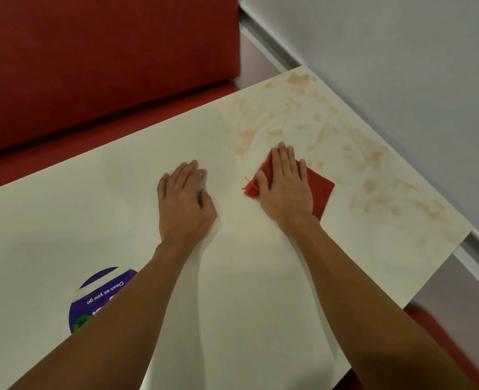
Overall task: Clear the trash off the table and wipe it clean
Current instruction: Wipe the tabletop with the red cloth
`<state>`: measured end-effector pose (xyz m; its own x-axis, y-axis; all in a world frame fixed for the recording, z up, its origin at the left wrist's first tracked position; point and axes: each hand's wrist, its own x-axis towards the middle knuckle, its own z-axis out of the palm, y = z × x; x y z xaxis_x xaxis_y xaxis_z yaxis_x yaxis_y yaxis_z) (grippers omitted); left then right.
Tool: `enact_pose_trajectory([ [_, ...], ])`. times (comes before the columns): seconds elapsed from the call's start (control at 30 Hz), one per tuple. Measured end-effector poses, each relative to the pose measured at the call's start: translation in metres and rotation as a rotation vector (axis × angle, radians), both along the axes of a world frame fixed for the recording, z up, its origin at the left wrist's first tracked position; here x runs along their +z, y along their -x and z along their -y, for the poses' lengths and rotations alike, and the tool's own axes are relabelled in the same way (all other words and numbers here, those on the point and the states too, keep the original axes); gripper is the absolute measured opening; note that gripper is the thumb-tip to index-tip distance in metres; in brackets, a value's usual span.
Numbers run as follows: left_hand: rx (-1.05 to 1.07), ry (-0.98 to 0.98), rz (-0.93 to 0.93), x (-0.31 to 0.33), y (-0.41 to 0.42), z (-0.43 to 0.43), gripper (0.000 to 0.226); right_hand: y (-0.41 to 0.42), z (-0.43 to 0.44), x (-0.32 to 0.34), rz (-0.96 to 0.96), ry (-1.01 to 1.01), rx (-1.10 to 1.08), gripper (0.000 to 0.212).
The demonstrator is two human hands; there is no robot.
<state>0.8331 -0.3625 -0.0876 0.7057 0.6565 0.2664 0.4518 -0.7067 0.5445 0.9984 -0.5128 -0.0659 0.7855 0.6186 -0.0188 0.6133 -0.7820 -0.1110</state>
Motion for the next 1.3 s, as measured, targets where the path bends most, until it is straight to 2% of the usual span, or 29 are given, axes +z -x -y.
enact_pose_trajectory([
  [0.07, 0.0, 0.003, -0.006, -0.001, 0.001, 0.0, 0.047, 0.0, -0.029, 0.001, -0.029, -0.021, 0.015, 0.076],
  [0.17, -0.001, -0.002, -0.009, 0.0, 0.0, 0.001, 0.048, 0.014, -0.015, 0.004, -0.035, -0.006, 0.32, 0.071],
  [0.23, 0.001, -0.013, -0.002, 0.0, 0.0, 0.0, 0.047, 0.016, 0.018, 0.001, -0.034, 0.005, 0.431, 0.069],
  [0.33, 0.007, -0.008, 0.013, -0.001, -0.001, 0.0, 0.046, -0.002, 0.024, -0.002, -0.003, 0.001, 0.244, 0.069],
  [0.43, 0.011, 0.004, 0.015, -0.001, -0.002, 0.001, 0.047, -0.015, -0.025, -0.003, -0.016, -0.004, 0.058, 0.074],
  [0.53, 0.029, 0.019, 0.037, -0.001, -0.002, 0.001, 0.048, -0.005, -0.051, -0.001, -0.04, 0.0, 0.218, 0.072],
  [0.63, 0.069, 0.06, 0.069, -0.001, -0.002, -0.002, 0.046, 0.01, -0.018, 0.001, -0.063, 0.007, 0.435, 0.069],
  [0.7, 0.07, 0.076, 0.054, -0.001, -0.004, -0.004, 0.046, 0.015, 0.012, 0.001, -0.064, -0.008, 0.379, 0.067],
  [0.8, 0.019, 0.027, -0.018, 0.002, -0.015, -0.016, 0.051, 0.016, 0.036, 0.0, -0.036, -0.003, 0.171, 0.069],
  [1.0, -0.116, 0.003, -0.073, 0.002, -0.042, -0.055, 0.051, -0.021, -0.028, -0.007, -0.052, -0.044, -0.198, 0.075],
  [1.1, -0.114, -0.039, -0.067, -0.003, -0.04, -0.053, 0.048, -0.03, -0.053, -0.005, -0.053, -0.003, -0.074, 0.076],
  [1.2, -0.097, -0.04, -0.067, 0.0, -0.041, -0.052, 0.05, -0.006, -0.019, -0.003, -0.032, 0.011, 0.146, 0.074],
  [1.23, -0.098, -0.042, -0.064, 0.001, -0.041, -0.052, 0.05, 0.0, -0.004, -0.004, -0.034, 0.009, 0.141, 0.074],
  [1.3, -0.099, -0.047, -0.052, 0.001, -0.04, -0.053, 0.05, -0.004, 0.005, -0.007, -0.027, 0.007, -0.003, 0.073],
])
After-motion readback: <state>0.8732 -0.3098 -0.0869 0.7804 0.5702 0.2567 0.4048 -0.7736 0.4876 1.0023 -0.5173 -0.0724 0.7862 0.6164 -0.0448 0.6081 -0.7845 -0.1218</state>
